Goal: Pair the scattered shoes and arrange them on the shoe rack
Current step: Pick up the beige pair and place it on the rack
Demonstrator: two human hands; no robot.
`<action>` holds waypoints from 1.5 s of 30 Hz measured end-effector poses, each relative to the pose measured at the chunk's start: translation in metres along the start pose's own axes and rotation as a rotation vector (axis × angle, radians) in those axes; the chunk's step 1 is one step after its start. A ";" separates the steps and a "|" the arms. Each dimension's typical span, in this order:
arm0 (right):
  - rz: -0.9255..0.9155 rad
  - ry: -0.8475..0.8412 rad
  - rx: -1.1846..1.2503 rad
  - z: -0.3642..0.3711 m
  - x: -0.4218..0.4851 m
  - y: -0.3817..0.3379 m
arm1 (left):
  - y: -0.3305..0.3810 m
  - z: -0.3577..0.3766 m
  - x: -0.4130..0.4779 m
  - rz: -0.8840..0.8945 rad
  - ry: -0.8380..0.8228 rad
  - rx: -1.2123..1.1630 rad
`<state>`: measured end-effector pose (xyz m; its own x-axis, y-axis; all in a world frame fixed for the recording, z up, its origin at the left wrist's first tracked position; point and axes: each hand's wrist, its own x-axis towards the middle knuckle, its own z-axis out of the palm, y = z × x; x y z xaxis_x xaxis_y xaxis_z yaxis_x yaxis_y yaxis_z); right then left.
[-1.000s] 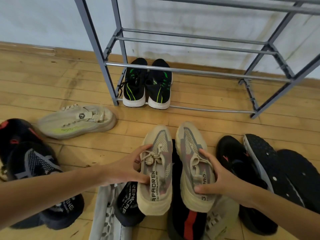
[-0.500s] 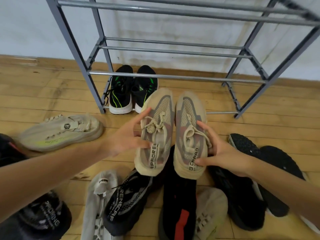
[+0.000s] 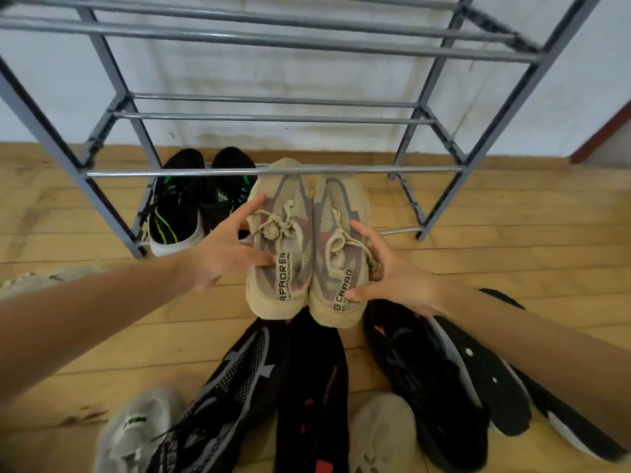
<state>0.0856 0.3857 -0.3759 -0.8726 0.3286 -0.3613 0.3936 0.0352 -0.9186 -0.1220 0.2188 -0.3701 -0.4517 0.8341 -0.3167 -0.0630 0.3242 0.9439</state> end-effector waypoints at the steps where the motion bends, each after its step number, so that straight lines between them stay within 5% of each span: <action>1: 0.008 -0.003 0.005 -0.007 0.006 0.001 | 0.002 0.002 0.010 -0.010 -0.002 -0.009; 6: 0.114 0.047 0.055 -0.051 0.042 0.002 | 0.016 0.024 0.068 -0.016 -0.013 -0.022; 13: 0.151 0.342 0.040 -0.092 0.088 0.014 | 0.023 0.061 0.147 0.029 0.026 -0.077; 20: 0.030 0.575 0.017 -0.118 0.131 0.008 | 0.025 0.075 0.191 0.084 0.129 -0.074; 25: 0.130 0.496 -0.369 -0.124 0.134 0.016 | -0.013 0.079 0.199 -0.190 -0.025 0.445; 32: 0.093 0.427 -0.552 -0.125 0.144 0.026 | -0.027 0.077 0.199 -0.154 -0.047 0.772; 37: 0.129 0.415 -0.805 -0.120 0.146 0.033 | -0.027 0.079 0.202 -0.153 -0.051 0.749; 45: 0.277 0.741 -1.026 -0.095 0.132 0.031 | -0.036 0.078 0.192 -0.082 -0.043 0.534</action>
<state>0.0100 0.5200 -0.4367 -0.4898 0.8709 -0.0414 0.8627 0.4772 -0.1675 -0.1366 0.4019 -0.4724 -0.4265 0.8104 -0.4017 0.3696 0.5615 0.7403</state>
